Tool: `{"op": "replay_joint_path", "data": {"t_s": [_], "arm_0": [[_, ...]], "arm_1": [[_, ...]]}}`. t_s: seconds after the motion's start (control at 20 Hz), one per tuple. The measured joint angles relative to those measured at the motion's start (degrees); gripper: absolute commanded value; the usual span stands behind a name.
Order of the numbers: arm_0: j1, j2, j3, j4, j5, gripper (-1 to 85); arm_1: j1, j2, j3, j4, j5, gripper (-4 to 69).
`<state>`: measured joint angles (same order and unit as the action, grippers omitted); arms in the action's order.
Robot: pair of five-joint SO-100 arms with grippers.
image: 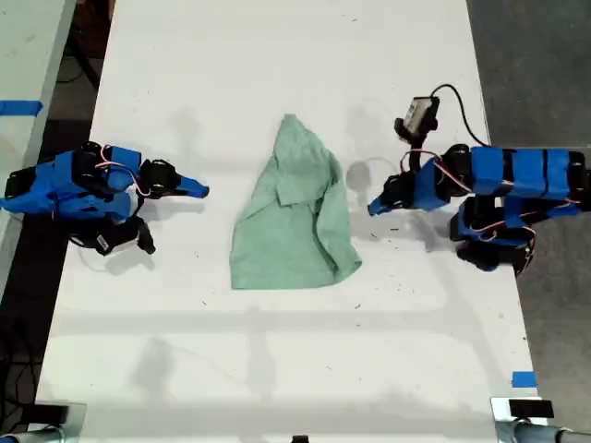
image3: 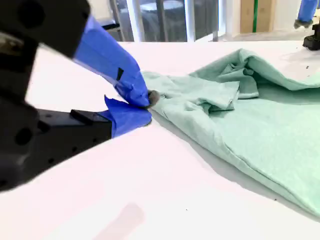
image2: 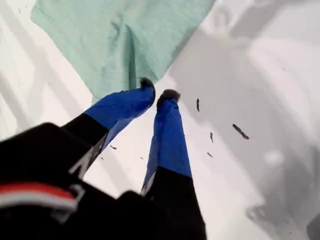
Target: Fold t shirt
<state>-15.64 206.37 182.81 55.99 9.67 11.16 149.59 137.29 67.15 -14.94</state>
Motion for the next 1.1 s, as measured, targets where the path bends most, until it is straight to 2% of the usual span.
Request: {"op": "replay_joint_path", "data": {"t_s": [0.1,0.2,0.4,0.7,1.1], "arm_0": [[0.0,0.0,0.0,0.0,0.0,-0.2],[0.0,0.0,0.0,0.0,0.0,-0.2],[0.0,0.0,0.0,0.0,0.0,-0.2],[0.0,0.0,0.0,0.0,-0.35,-0.2],[0.0,0.0,0.0,0.0,-0.35,-0.2]], "arm_1": [[0.35,13.71,15.56,-5.01,0.18,2.2],[1.14,27.25,27.07,-5.54,0.18,2.2],[3.69,48.52,37.44,0.79,3.16,2.2],[6.06,50.19,37.71,3.6,6.86,2.2],[6.59,50.19,37.79,3.96,7.47,2.2]]}}
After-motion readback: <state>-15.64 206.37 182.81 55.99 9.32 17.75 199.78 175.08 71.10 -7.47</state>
